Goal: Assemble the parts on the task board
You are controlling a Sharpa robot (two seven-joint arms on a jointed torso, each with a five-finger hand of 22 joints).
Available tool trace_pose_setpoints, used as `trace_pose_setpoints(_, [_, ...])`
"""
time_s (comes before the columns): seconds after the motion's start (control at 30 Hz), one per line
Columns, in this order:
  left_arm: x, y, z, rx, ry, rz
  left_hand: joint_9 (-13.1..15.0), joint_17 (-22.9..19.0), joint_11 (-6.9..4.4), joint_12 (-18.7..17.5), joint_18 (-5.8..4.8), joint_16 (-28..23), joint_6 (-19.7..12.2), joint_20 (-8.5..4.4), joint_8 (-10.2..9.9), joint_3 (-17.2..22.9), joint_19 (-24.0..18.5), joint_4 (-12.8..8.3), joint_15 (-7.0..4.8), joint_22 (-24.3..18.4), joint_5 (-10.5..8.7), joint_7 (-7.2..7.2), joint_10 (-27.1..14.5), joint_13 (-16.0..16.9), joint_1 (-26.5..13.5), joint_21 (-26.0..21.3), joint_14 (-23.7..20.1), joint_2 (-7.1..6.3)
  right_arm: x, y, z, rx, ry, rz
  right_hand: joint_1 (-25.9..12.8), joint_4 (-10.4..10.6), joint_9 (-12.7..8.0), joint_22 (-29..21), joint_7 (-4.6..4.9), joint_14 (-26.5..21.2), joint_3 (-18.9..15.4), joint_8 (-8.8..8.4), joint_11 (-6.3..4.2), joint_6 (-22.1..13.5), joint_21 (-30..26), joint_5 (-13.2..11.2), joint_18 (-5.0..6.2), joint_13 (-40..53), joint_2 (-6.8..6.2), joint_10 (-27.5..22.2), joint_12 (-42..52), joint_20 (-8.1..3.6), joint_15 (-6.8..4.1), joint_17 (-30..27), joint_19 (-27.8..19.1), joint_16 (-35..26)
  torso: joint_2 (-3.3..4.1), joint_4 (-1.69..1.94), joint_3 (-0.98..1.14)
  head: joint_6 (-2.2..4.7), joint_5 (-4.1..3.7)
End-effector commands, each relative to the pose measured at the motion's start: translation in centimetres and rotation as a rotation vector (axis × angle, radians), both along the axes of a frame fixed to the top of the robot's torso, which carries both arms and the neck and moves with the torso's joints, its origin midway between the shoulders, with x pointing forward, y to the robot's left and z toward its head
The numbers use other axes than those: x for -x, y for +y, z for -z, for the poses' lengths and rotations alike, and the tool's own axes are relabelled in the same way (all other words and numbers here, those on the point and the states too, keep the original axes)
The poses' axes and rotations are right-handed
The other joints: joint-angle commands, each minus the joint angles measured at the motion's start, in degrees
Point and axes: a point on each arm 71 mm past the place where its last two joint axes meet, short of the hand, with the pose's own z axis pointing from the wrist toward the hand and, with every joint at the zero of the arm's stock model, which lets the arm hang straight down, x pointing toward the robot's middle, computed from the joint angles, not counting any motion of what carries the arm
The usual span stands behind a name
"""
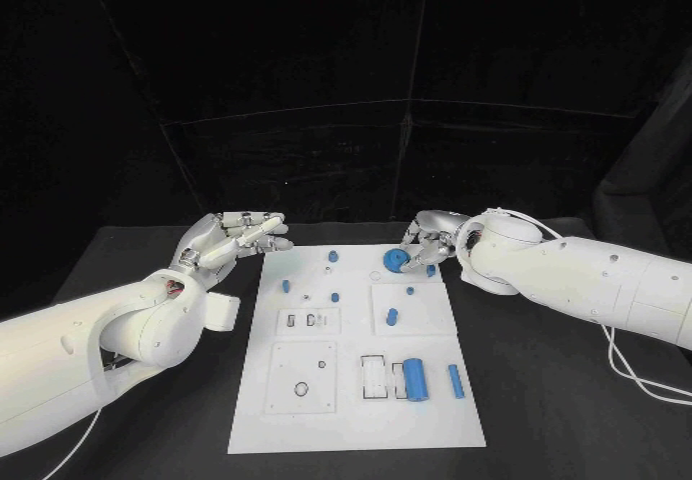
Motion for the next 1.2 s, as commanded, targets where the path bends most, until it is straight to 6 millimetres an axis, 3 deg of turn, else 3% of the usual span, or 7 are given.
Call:
trace_pose_setpoints(0.03, [0.0,-0.1,-0.2,0.007,-0.014,0.012,0.03,0.06,-0.11,-0.33,0.89,-0.19,0.34,0.18,-0.31,0.04,0.13,-0.29,0.19,-0.06,-0.33,0.03,0.45,0.04,-0.02,-0.32,0.06,0.64,-0.1,0.1,0.1,0.034,0.025,0.0,0.74,0.37,0.01,0.0,0.08,4.03,-0.1,0.43,0.48,-0.12,0.29,0.47,-0.78,5.03,0.46,1.28,0.61,0.34,0.4,4.28,-0.02,0.32,-0.01,-0.07,0.04,0.02,0.1])
trace_pose_setpoints(0.6, [-0.2,0.0,-0.1,0.004,-0.01,0.01,0.01,0.08,-0.1,-0.36,0.89,-0.22,0.35,0.18,-0.34,0.0,0.15,-0.31,0.18,-0.07,-0.34,0.06,0.46,0.03,-0.05,-0.34,0.08,0.61,-0.4,1.1,-0.4,-0.011,-0.05,-0.006,0.96,1.13,0.12,0.4,-0.04,4.18,-0.25,1.3,0.41,0.67,0.55,2.48,-0.85,7.03,1.87,1.98,2.32,0.36,0.37,5.19,0.22,0.67,-0.01,-0.11,-0.04,-0.01,-0.04])
trace_pose_setpoints(0.73, [-0.2,0.0,-0.1,0.002,-0.008,0.009,0.01,0.08,-0.1,-0.37,0.89,-0.23,0.35,0.18,-0.35,-0.01,0.15,-0.32,0.18,-0.07,-0.34,0.07,0.46,0.02,-0.06,-0.34,0.09,0.61,-0.3,1.3,-0.6,-0.019,-0.071,-0.018,1.42,0.89,0.12,0.52,-0.1,4.21,-0.27,1.53,0.36,0.86,0.64,3.52,-0.87,7.2,1.9,1.98,2.41,0.33,0.34,5.4,0.29,0.75,0.01,-0.13,0.04,0.0,-0.07])
trace_pose_setpoints(0.97, [-0.3,0.0,0.0,0.002,-0.004,0.012,0.0,0.09,-0.07,-0.41,0.89,-0.26,0.33,0.18,-0.38,-0.03,0.16,-0.35,0.19,-0.08,-0.34,0.11,0.44,0.01,-0.05,-0.35,0.1,0.6,-0.3,1.5,-0.5,0.007,-0.066,-0.029,2.07,0.44,0.12,0.54,-0.15,4.23,-0.24,1.74,0.31,1.06,0.66,3.13,-0.87,7.31,1.84,1.97,2.44,0.31,0.31,5.52,0.29,0.79,-0.01,0.04,-0.09,-0.11,-0.31])
trace_pose_setpoints(1.2, [-0.3,0.0,0.0,0.002,-0.002,0.014,0.0,0.09,-0.07,-0.41,0.89,-0.26,0.33,0.18,-0.38,-0.03,0.16,-0.35,0.19,-0.08,-0.34,0.11,0.44,0.01,-0.05,-0.35,0.1,0.6,-0.4,1.6,-0.2,0.056,-0.041,-0.035,2.83,-0.16,0.11,0.6,-0.24,4.24,-0.13,2.06,0.24,1.46,0.68,2.07,-0.89,7.42,1.92,1.96,2.45,0.26,0.24,5.66,0.28,0.84,0.01,0.02,-0.04,-0.14,-0.27])
